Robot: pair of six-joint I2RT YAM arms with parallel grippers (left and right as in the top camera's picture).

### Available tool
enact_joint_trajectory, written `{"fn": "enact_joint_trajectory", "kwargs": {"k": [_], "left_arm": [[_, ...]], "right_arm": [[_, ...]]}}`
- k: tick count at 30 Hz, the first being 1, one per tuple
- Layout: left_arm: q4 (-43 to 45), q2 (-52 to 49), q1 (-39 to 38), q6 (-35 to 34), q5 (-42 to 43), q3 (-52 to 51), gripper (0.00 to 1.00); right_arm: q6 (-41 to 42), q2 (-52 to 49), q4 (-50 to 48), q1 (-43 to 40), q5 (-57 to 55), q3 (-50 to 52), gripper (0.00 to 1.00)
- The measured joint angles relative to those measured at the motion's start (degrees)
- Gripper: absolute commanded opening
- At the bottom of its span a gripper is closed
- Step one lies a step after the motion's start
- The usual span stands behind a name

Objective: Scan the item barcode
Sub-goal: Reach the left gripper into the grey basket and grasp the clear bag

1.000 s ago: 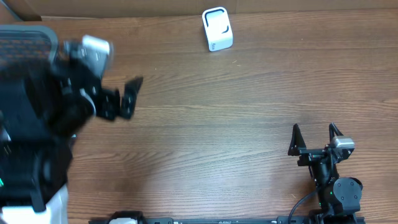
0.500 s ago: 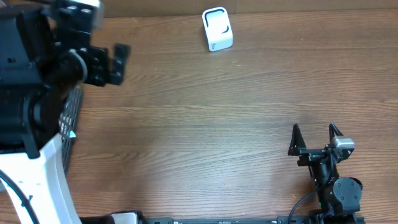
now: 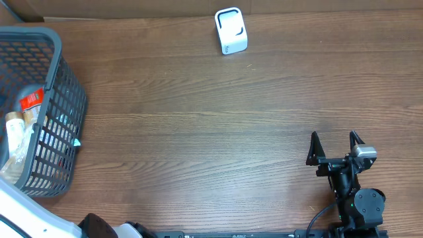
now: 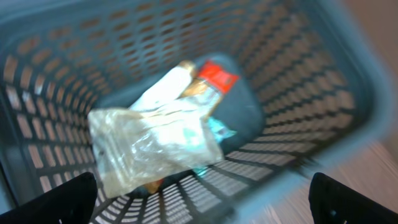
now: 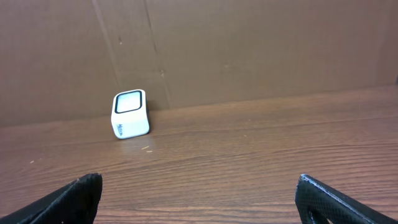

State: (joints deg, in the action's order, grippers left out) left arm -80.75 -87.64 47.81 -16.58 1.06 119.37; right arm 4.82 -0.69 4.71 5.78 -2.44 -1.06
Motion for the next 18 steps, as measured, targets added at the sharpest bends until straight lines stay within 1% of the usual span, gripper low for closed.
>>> {"fn": "enact_joint_trajectory", "kwargs": {"k": [3, 6, 8, 14, 18], "left_arm": [[4.2, -0.6, 2.5, -1.9, 0.3, -7.1, 1.0], [9.3, -1.2, 2.8, -2.2, 0.9, -13.9, 1.0], [11.5, -2.7, 2.8, -1.7, 1.5, -16.6, 1.0], [15.7, -11.0, 2.8, 3.1, 4.5, -17.8, 1.0], [16.0, -16.5, 2.8, 6.8, 5.1, -17.8, 1.0]], "right_arm": [[0.0, 0.0, 0.0, 0.0, 0.0, 0.0, 1.0], [0.0, 0.0, 0.0, 0.0, 0.0, 0.0, 1.0], [0.0, 0.0, 0.0, 0.0, 0.0, 0.0, 1.0], [0.0, 0.0, 0.0, 0.0, 0.0, 0.0, 1.0], [0.0, 0.0, 0.0, 0.0, 0.0, 0.0, 1.0]]}}
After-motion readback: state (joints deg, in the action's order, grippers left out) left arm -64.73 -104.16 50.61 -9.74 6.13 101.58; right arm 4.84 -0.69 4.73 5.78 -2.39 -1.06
